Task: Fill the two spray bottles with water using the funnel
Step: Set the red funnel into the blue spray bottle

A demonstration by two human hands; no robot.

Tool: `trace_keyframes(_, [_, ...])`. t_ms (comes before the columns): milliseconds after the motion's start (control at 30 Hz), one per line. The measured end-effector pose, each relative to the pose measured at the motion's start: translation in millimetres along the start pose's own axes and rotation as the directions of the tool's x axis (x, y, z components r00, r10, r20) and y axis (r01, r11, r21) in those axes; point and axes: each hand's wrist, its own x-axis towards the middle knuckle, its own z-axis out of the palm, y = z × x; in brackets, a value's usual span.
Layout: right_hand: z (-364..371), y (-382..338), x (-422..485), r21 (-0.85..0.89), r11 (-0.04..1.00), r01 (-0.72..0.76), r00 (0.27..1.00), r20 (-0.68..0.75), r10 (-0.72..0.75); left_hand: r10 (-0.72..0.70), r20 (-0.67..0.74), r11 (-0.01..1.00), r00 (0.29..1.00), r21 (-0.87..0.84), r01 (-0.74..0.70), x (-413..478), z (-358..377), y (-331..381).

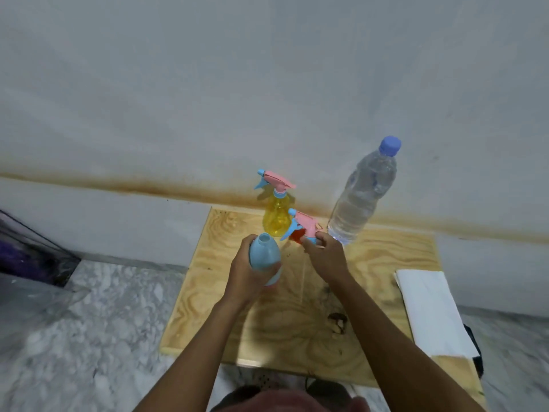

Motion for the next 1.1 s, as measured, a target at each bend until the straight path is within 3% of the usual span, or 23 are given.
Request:
trace_keyframes(567, [40.1,74.5,20.9,-0.142,0.979,-0.143,0.976,0.143,0.164,-0.079,0.055,0.992,0.995,0.104,0.073,-6.2,15.9,-37.8])
trace_keyframes(933, [51.0,90.1,24.4,-0.228,0.955,-0.191,0.981,-0.004,0.195,0.017,0.087,0.971,0.996,0.235,-0.037,-1.5,1.3,-37.2])
trace_keyframes(1100, [33.0,65.1,48.1,-0.34,0.936,-0.09,0.989,-0.138,0.045,-0.003,0.096,0.979,0.995,0.204,-0.017,1.9,0.5,-36.5])
